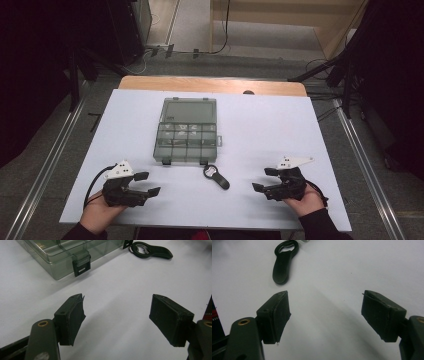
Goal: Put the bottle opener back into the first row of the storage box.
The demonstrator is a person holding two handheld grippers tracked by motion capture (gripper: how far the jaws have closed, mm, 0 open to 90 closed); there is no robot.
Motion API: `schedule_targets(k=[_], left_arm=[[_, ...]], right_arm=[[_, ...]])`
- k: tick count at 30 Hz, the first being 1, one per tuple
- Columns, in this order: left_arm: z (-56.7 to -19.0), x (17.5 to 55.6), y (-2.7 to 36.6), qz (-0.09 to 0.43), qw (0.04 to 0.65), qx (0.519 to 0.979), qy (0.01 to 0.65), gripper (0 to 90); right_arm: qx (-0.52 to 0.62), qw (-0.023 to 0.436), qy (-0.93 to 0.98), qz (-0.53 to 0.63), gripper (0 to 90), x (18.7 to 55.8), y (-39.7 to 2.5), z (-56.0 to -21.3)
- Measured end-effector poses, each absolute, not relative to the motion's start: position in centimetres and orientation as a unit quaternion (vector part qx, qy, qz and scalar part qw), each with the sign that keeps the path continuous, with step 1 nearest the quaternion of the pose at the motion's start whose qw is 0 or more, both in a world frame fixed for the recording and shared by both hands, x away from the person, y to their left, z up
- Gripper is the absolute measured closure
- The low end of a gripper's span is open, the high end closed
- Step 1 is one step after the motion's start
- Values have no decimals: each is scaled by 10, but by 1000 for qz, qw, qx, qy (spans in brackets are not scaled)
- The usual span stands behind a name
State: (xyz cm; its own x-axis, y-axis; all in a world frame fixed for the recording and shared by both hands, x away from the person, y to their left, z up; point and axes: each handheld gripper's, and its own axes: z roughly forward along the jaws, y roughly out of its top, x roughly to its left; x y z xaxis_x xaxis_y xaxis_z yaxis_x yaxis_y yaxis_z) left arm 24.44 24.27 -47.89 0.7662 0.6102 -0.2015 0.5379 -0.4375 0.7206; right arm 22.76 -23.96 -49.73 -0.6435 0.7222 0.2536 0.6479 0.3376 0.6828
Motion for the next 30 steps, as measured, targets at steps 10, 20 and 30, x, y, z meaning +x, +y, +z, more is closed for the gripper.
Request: schedule_targets(k=[10,20,30], left_arm=[[-478,244,243,42,412,844,341,271],[-478,244,244,43,416,842,341,271],[-477,245,245,39,421,838,345,271]], right_arm=[[421,41,818,390,239,228,-239,-498],[420,38,822,383,238,228,-236,-495],[414,33,836,359,214,231,-225,-487]])
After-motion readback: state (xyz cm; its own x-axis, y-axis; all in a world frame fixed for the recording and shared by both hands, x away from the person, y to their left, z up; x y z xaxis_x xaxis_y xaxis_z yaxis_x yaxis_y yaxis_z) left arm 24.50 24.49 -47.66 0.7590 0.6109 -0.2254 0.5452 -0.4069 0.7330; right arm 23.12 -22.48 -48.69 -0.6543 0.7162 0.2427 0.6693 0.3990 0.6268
